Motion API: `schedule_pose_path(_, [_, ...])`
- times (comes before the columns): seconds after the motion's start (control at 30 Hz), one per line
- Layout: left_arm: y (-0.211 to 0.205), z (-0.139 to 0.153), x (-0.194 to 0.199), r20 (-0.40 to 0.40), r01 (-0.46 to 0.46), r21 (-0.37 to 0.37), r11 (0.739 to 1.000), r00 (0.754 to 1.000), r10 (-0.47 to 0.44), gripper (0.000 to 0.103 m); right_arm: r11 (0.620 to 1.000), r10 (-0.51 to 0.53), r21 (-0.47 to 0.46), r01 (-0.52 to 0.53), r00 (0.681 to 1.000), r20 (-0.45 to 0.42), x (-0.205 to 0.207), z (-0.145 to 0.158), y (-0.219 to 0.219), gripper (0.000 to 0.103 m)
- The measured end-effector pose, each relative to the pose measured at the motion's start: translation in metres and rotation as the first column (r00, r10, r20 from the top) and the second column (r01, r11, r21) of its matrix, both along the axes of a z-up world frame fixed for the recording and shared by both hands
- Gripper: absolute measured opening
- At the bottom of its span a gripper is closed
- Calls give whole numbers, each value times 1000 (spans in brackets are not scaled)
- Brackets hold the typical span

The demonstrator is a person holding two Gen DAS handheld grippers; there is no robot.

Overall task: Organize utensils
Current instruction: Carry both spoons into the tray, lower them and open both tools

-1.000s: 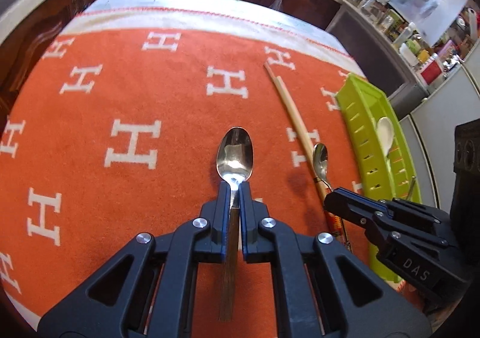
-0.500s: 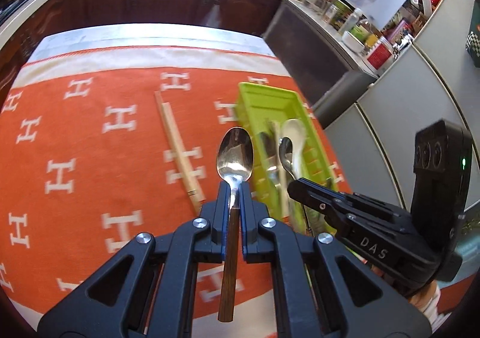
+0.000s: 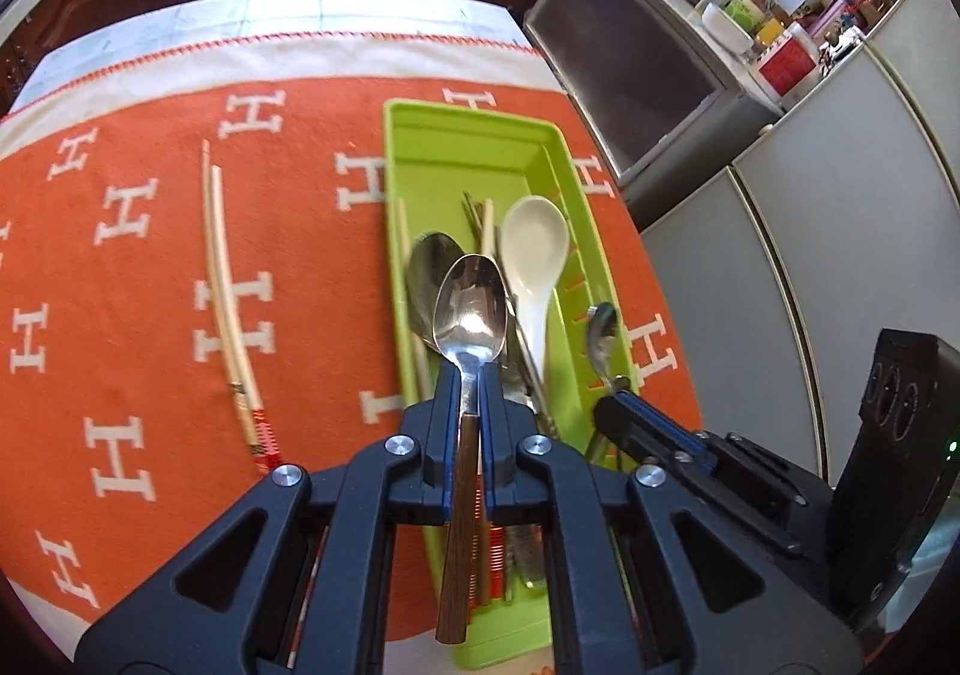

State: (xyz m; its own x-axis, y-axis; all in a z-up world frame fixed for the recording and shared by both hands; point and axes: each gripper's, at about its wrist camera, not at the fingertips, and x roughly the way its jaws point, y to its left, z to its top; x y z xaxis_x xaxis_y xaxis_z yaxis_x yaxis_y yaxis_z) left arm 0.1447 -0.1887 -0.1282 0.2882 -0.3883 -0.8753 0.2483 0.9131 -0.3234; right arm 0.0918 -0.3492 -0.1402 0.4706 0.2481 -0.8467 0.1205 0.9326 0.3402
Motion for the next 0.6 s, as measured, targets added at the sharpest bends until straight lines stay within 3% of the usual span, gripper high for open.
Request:
schedule_pose_path(0.17, [-19,-15,-4,-41,36,7,999,999,-36,4,1000,-16,20,16,1000,-19,6,-15,-4,4])
schedule_pose_path(0.6, [1,13,-30,60,45,76,996,997,-50,4,999,-34,36,34,999,9,0,-10,1,6])
